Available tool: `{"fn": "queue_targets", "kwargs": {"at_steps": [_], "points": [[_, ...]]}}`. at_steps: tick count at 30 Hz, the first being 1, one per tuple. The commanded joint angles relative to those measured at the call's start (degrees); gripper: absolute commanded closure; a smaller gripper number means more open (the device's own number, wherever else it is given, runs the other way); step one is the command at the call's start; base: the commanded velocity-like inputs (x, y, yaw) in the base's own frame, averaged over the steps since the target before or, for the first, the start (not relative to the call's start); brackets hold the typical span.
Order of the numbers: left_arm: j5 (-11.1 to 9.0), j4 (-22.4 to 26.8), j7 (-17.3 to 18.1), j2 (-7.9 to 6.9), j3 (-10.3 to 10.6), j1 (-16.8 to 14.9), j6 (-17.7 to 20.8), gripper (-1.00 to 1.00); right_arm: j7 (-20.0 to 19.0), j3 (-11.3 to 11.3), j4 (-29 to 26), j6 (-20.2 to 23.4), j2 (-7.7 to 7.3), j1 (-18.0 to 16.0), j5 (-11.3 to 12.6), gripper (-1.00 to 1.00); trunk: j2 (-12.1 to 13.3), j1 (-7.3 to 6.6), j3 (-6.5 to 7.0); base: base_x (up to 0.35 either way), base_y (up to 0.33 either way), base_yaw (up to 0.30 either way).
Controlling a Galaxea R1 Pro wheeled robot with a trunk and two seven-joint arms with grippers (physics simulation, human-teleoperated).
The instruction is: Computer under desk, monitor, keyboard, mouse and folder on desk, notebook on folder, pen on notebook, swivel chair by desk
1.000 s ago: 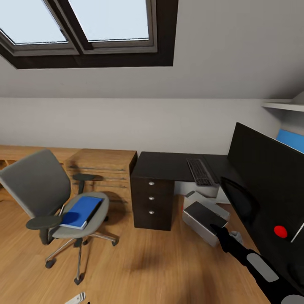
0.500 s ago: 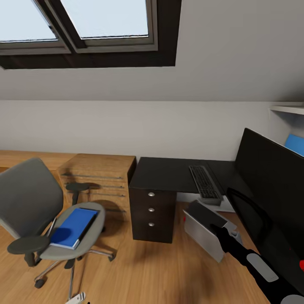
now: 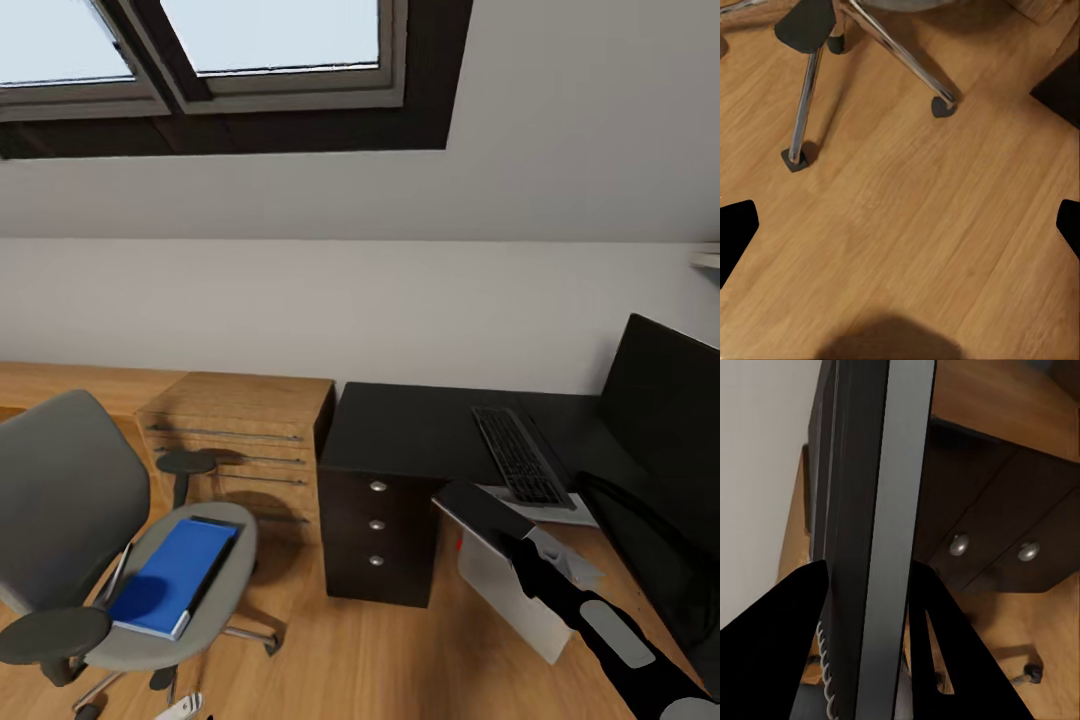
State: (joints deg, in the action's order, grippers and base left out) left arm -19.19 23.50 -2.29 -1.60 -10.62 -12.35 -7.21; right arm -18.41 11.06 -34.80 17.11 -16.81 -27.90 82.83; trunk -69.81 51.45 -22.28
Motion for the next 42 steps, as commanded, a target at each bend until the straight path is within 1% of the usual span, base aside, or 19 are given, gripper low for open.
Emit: {"fn": "queue_targets", "kwargs": {"at_steps": [1, 8, 17, 23, 27, 28, 32, 33, 34, 38, 39, 42], "points": [[-0.6, -0.1, -0.1, -0.01, 0.2, 0.0, -0.2, -1.00, -0.1, 0.2, 0.0, 0.1, 0.02, -0.1, 0.5, 1.00, 0.0, 0.03, -0.06, 0.278, 0.208, 0.194], [-0.6, -0.1, -0.1, 0.00, 0.2, 0.0, -0.2, -1.00, -0.1, 0.2, 0.0, 0.0, 0.27, -0.1, 0.5, 1.00, 0.0, 0.03, -0.08, 0.175, 0.109, 0.166], [-0.7, -0.1, -0.1, -0.04, 0.2, 0.0, -0.2, -1.00, -0.1, 0.1, 0.0, 0.1, 0.29, -0.1, 0.5, 1.00, 0.0, 0.03, -0.08, 0.047, 0.017, 0.033], [-0.5, -2.6, -0.2, 0.03, 0.3, 0.0, -0.1, -1.00, -0.1, 0.1, -0.1, 0.1, 0.27, -0.1, 0.5, 1.00, 0.0, 0.03, -0.08, 0.004, 0.001, 0.003], [-0.5, -5.0, -0.2, 0.09, 0.3, 0.0, -0.2, -1.00, -0.1, 0.1, -0.1, 0.2, 0.16, -0.1, 0.4, 1.00, 0.0, 0.03, -0.08, 0.000, 0.000, 0.000], [-0.4, -6.9, -0.2, 0.10, 0.4, 0.0, -0.6, -1.00, -0.1, 0.1, -0.1, 0.1, 0.13, -0.1, 0.4, 1.00, 0.0, 0.03, -0.08, 0.000, 0.000, 0.000], [-0.4, -9.5, -0.2, 0.10, 0.4, 0.0, -3.7, -1.00, -0.1, 0.0, -0.2, 0.1, 0.12, -0.1, 0.4, 1.00, 0.0, 0.03, -0.08, 0.000, 0.000, 0.000], [-0.3, -11.1, -0.2, 0.11, 0.4, 0.0, -5.6, -1.00, -0.1, 0.0, -0.4, 0.1, 0.12, -0.1, 0.4, 1.00, 0.0, 0.03, -0.08, 0.000, 0.000, 0.000], [-0.3, -11.8, -0.2, 0.11, 0.4, 0.0, -6.7, -1.00, -0.1, 0.0, -0.7, 0.0, 0.12, -0.1, 0.4, 1.00, 0.0, 0.03, -0.08, 0.000, 0.000, 0.000], [-0.3, -14.0, -0.1, 0.11, 0.7, 0.0, -10.8, -1.00, 0.1, 0.0, -2.4, 0.0, 0.11, -0.1, 0.4, 1.00, 0.0, 0.03, -0.08, 0.000, 0.000, 0.000], [-0.3, -14.7, -0.1, 0.11, 1.0, 0.0, -12.4, -1.00, 0.2, 0.0, -3.6, 0.0, 0.11, -0.1, 0.3, 1.00, 0.0, 0.03, -0.08, 0.000, 0.000, 0.000], [-0.3, -15.5, -0.1, 0.11, 1.2, 0.0, -14.0, -1.00, 0.5, 0.0, -4.9, 0.0, 0.07, -0.1, 0.0, 1.00, 0.0, 0.03, -0.08, 0.000, 0.000, 0.000]]}}
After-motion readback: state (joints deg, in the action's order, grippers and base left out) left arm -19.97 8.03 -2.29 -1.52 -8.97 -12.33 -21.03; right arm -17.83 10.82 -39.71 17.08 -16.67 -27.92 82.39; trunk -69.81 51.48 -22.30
